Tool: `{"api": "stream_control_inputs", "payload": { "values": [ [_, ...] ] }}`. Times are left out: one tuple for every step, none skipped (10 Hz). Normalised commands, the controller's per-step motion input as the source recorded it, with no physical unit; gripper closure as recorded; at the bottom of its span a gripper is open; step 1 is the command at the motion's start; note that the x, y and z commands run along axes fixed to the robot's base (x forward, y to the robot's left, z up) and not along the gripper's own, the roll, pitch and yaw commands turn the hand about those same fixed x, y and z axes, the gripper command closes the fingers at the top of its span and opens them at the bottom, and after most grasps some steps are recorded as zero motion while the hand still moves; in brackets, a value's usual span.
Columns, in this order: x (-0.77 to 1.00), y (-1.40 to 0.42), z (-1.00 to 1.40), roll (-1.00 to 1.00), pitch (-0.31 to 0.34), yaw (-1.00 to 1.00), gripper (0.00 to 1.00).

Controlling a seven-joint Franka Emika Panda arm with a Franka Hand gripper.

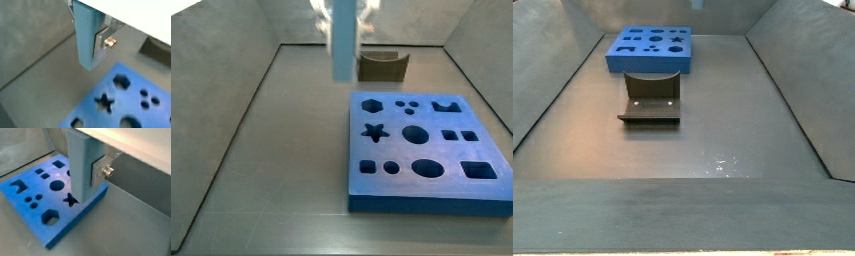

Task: Pick up the rectangle object. Move to above the board. Insert the rectangle object.
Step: Insert the rectangle object.

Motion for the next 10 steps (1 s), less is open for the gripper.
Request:
{"api": "stream_control_inputs", "payload": {
  "values": [
    [0.3,-0.07,-0.37,-0.41,-0.377,-0.13,1.0],
    [-0.05,0.0,-0.03,-0.02,-0.131,0.03,1.0],
    [0.0,-0.05,0.0,-0.05,-0.26,-0.11,1.0],
    [0.74,0.0,0.13,-0.11,-0.26,-0.21,1.0],
    [1.0,0.02,0.17,-0.01,-0.091,-0.16,1.0],
    [1.0,0.07,0.19,0.0,0.0,-0.1,1.0],
    [1.0,0.09,0.19,0.0,0.0,-0.18,1.0],
    [1.0,0.08,0.11,0.0,0.04,-0.13,1.0],
    [1.0,0.01,0.0,0.03,0.183,-0.05,1.0],
    [1.0,-0.06,-0.45,0.21,0.257,0.0,1.0]
  ]
}}
